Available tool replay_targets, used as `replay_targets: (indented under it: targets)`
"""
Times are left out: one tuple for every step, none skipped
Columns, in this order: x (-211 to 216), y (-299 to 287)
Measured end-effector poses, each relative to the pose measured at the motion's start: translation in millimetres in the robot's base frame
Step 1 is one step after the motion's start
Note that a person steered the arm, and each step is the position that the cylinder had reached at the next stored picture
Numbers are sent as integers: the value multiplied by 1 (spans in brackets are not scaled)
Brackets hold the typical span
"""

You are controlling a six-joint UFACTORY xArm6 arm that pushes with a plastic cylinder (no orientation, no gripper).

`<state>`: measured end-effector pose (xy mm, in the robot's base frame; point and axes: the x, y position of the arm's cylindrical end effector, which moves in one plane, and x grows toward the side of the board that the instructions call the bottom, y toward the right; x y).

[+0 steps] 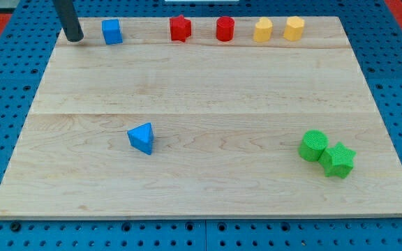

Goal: Place the cube left to the red star

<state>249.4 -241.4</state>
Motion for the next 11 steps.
replay_targets:
  targets:
    - [-1,35]
    - [-6,53]
    - [-18,36]
    - [-25,39]
    - [-25,54]
    - [-25,68]
    - [-42,71]
    - [-18,63]
    - [38,60]
    - [88,76]
    - [102,93]
